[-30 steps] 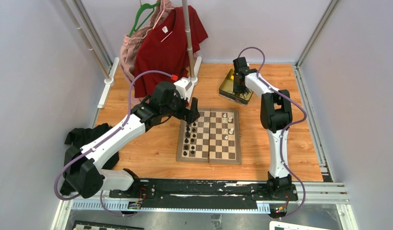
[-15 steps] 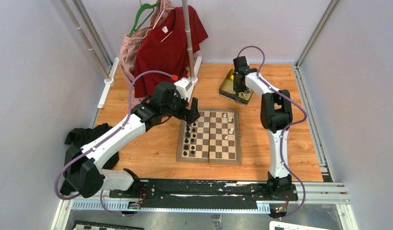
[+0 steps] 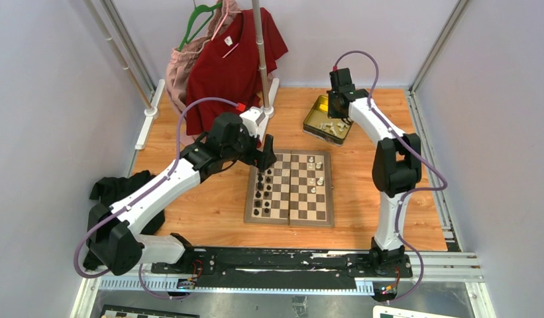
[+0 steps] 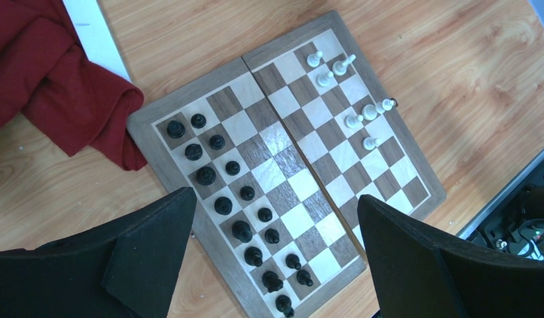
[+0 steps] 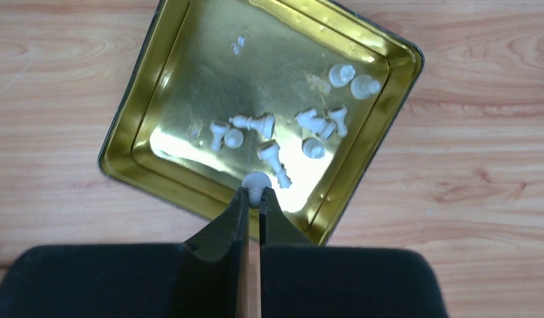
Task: Set up the chess pieces on the board
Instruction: Pick up the chess piece from the storage box, then place the chess piece on the chessboard.
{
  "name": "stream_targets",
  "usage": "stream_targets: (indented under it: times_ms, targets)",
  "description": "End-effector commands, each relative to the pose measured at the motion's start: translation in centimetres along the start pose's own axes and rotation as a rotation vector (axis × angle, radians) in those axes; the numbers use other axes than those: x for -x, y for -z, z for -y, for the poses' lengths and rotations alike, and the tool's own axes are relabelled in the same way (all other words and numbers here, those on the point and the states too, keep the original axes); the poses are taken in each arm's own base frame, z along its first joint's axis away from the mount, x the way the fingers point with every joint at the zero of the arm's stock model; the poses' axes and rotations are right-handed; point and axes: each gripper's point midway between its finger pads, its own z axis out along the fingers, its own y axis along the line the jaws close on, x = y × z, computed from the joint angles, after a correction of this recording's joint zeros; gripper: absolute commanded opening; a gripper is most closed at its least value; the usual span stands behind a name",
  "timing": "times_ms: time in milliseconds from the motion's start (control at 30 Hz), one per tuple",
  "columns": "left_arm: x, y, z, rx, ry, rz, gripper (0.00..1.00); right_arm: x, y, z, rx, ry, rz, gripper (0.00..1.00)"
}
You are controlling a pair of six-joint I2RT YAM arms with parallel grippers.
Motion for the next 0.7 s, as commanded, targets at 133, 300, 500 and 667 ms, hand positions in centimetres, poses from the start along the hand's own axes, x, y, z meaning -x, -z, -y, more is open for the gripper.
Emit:
stream_targets:
  times_ms: [133,300,500,667]
  targets:
    - [0.6,1.1,0.2,-0.009,0.001,0.061,0.98,-3.2,6.3,-3.2,0.052,0.094,0.002,0.00]
    - [0.7,1.3,0.2,-0.010,0.000,0.074,0.98,-6.3,9.5,-4.8,0.102,0.117,-0.011,0.00]
    - [0.5,1.2,0.3,-0.020,0.007,0.079,0.98,-9.5,12.7,-6.6,0.148,0.157,-0.014,0.00]
    - [0.5,1.1,0.4,-0.024,0.011,0.082,0.98,-12.2,14.2,-8.0,0.179,0.191,-0.035,0.00]
